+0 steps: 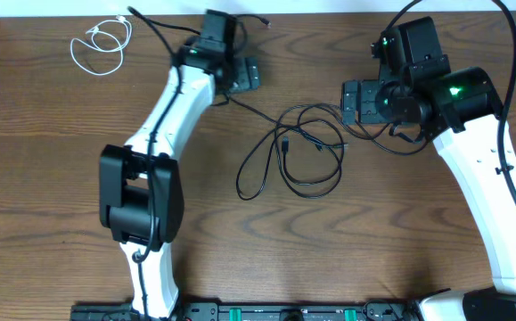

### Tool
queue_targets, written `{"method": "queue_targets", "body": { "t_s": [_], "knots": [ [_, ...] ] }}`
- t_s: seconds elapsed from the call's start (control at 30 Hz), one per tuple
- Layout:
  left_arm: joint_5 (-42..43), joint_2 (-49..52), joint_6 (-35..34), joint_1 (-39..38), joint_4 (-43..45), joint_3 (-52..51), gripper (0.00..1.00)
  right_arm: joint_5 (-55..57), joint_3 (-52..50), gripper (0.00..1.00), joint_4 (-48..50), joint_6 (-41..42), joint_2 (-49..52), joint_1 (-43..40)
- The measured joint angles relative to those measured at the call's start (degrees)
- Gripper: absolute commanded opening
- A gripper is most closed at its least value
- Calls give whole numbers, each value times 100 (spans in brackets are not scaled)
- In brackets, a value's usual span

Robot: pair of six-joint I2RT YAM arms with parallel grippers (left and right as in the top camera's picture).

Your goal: Untangle cables

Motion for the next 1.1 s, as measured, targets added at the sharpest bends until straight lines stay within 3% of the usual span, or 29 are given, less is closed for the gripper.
{"method": "queue_targets", "body": {
  "t_s": [0.1, 0.53, 0.63, 0.73, 0.83, 0.9, 1.03, 1.07, 1.1],
  "knots": [
    [-365, 20, -245, -109, 83, -94, 84, 0, 0, 99, -31, 0, 0, 0],
    [-1091, 975, -505, -66, 656, -155, 84, -50, 0, 99, -28, 0, 0, 0],
    [-1139, 1023, -520, -66, 739, -155, 78, -50, 0, 99, -28, 0, 0, 0],
    [-1169, 1086, -544, -68, 782, -155, 64, -50, 0, 99, -28, 0, 0, 0],
    [-1193, 1252, -551, -68, 793, -155, 63, -50, 0, 99, -31, 0, 0, 0],
    [-1215, 1261, -551, -74, 778, -133, 53, -52, 0, 99, -26, 0, 0, 0],
    [-1226, 1270, -553, -94, 772, -120, 23, -57, 0, 99, -28, 0, 0, 0],
    [-1222, 1270, -562, -94, 767, -120, 11, -57, 0, 99, -26, 0, 0, 0],
    [-1220, 1270, -560, -94, 765, -120, 8, -59, 0, 99, -28, 0, 0, 0]
  ]
}}
